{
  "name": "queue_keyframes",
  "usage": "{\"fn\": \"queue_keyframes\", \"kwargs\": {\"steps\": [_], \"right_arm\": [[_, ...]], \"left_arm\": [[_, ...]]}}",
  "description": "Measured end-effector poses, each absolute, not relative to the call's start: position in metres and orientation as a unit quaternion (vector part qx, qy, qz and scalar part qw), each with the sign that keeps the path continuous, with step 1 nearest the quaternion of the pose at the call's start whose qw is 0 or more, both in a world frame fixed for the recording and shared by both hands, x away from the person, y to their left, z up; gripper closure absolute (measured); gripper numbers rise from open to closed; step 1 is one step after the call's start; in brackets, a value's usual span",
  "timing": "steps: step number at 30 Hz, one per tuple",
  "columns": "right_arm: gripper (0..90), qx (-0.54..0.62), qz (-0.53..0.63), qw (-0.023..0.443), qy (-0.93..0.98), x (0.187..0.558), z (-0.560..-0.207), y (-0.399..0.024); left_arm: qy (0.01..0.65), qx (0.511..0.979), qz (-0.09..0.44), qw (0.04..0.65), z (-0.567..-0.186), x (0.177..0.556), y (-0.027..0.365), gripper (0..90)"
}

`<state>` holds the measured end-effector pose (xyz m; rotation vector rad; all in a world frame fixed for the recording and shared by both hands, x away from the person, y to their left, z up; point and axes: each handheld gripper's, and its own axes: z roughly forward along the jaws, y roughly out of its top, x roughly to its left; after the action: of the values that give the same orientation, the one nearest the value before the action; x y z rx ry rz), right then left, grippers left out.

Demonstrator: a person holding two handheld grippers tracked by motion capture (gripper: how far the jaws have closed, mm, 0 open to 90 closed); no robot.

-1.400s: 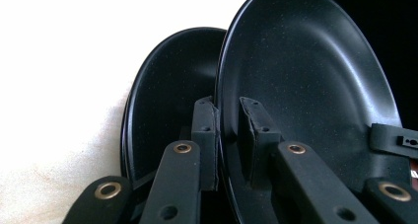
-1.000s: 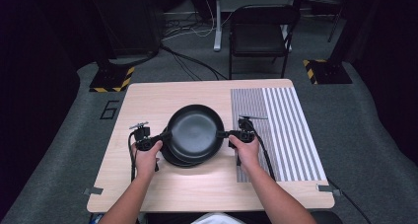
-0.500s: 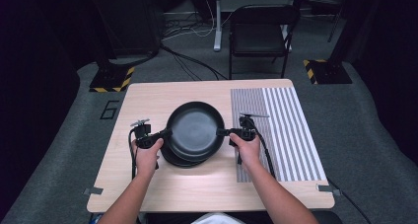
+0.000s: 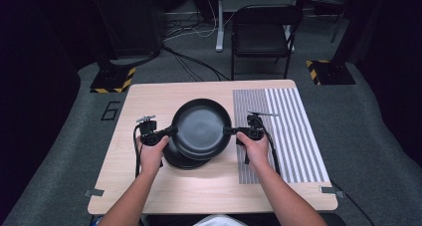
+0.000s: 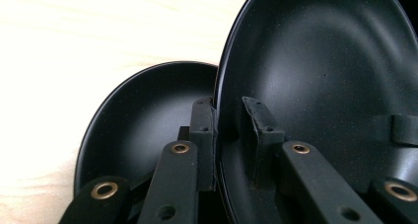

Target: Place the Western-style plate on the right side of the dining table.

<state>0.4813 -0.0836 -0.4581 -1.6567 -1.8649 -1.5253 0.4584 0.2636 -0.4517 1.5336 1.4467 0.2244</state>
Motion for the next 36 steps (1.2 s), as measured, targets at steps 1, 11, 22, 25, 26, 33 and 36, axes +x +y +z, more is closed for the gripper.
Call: {"fn": "queue_keyframes", "kwargs": {"steps": [1,11,22,25,26,33,36], "right_arm": [[82.9,-0.564,-0.519,0.109,-0.633,0.481,-0.458,-0.085],[82.8,-0.565,-0.522,0.103,-0.631,0.479,-0.449,-0.095],[82.2,-0.565,-0.533,0.104,-0.621,0.475,-0.438,-0.109],[82.2,-0.566,-0.535,0.102,-0.619,0.474,-0.437,-0.112],[82.2,-0.569,-0.535,0.103,-0.616,0.473,-0.436,-0.117],[82.0,-0.579,-0.539,0.105,-0.602,0.471,-0.434,-0.132],[81.7,-0.585,-0.544,0.103,-0.593,0.467,-0.432,-0.143]], "left_arm": [[0.596,0.631,0.092,0.488,-0.451,0.459,0.263,76.1],[0.586,0.639,0.093,0.490,-0.445,0.460,0.254,75.8],[0.578,0.647,0.096,0.488,-0.432,0.463,0.240,75.0],[0.575,0.650,0.098,0.487,-0.428,0.464,0.234,74.9],[0.572,0.654,0.096,0.486,-0.427,0.466,0.231,75.0],[0.561,0.663,0.101,0.484,-0.421,0.472,0.213,74.3],[0.554,0.672,0.094,0.483,-0.420,0.476,0.202,74.1]]}}
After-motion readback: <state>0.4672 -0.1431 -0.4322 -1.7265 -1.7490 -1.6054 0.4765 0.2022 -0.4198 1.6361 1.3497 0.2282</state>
